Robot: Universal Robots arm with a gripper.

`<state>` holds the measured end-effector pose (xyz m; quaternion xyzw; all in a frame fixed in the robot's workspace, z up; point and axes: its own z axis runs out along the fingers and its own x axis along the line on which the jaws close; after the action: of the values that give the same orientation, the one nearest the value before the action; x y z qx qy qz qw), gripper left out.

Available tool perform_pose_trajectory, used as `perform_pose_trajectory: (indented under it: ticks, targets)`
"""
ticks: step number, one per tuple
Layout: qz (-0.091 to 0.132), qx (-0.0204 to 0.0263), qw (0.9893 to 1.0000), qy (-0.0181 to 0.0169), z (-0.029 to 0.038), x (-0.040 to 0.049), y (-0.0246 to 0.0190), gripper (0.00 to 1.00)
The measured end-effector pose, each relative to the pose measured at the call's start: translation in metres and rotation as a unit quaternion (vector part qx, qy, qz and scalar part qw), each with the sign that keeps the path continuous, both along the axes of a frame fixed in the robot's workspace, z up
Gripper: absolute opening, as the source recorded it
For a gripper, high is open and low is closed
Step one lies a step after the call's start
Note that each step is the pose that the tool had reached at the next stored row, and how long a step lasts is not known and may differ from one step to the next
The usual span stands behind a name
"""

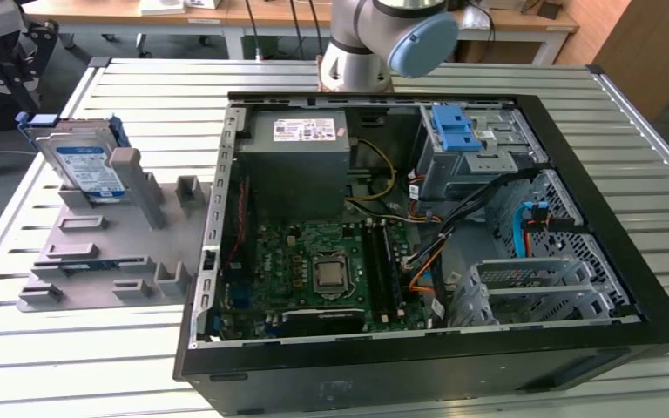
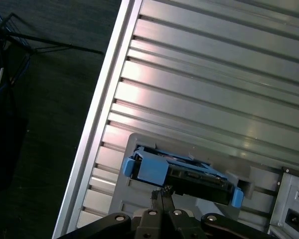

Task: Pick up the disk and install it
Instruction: 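Pick up the disk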

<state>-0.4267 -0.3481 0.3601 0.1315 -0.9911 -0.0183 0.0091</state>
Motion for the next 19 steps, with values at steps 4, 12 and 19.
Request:
perform_pose_trajectory:
  ticks: [4, 12, 19]
  targets:
    - [0.003, 0.0, 1.0, -0.0001, 0.0, 0.0, 0.0, 0.11]
    - [0.022, 0.0, 0.9997, -0.0004, 0.0, -0.0001, 0.0, 0.11]
    - [0.048, 0.0, 0.9988, -0.0011, 0.0, -0.0003, 0.0, 0.11]
